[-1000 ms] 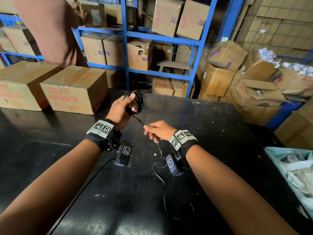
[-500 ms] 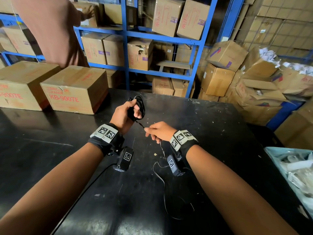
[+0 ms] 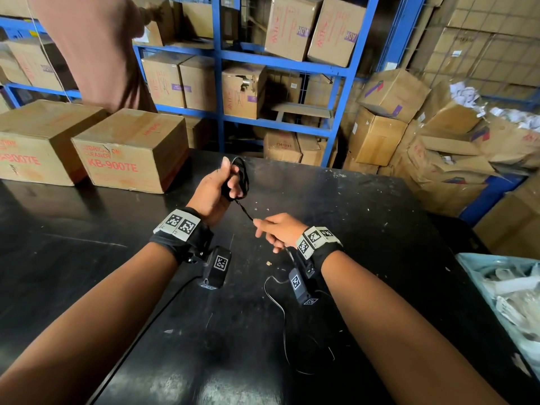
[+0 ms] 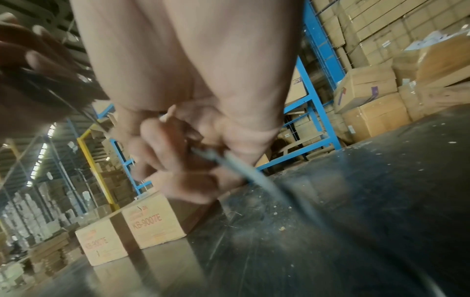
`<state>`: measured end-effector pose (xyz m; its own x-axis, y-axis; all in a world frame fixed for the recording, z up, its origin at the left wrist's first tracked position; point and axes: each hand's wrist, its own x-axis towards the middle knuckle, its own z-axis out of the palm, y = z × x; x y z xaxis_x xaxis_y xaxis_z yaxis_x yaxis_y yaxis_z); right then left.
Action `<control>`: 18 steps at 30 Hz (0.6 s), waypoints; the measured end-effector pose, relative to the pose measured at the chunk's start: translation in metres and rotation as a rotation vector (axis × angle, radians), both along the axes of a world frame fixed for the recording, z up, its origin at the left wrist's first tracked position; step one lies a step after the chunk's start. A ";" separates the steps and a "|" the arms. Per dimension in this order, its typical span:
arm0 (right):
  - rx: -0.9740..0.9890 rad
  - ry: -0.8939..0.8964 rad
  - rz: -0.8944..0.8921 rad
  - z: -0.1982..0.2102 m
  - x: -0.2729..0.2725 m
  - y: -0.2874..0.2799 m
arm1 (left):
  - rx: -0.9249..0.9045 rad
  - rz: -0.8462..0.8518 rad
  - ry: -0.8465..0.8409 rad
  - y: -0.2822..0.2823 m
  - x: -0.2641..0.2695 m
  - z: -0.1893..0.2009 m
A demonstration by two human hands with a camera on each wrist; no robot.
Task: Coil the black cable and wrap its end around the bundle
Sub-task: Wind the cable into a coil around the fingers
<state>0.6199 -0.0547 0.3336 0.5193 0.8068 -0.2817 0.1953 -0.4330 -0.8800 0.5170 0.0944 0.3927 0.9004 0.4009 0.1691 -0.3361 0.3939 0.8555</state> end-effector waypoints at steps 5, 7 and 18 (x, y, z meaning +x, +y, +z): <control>0.034 0.065 -0.084 -0.011 0.009 -0.017 | -0.163 -0.128 -0.127 0.018 -0.004 0.019; 0.088 0.166 -0.151 -0.012 0.018 -0.025 | -0.089 -0.167 -0.120 0.021 -0.004 0.021; 0.264 0.017 -0.366 0.079 0.042 -0.012 | 0.375 -0.541 0.321 -0.008 0.003 -0.027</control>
<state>0.6621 -0.0667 0.4125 0.7809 0.6162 -0.1019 0.0556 -0.2310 -0.9714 0.5203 0.0862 0.3655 0.9843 -0.1469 -0.0978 0.1124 0.0948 0.9891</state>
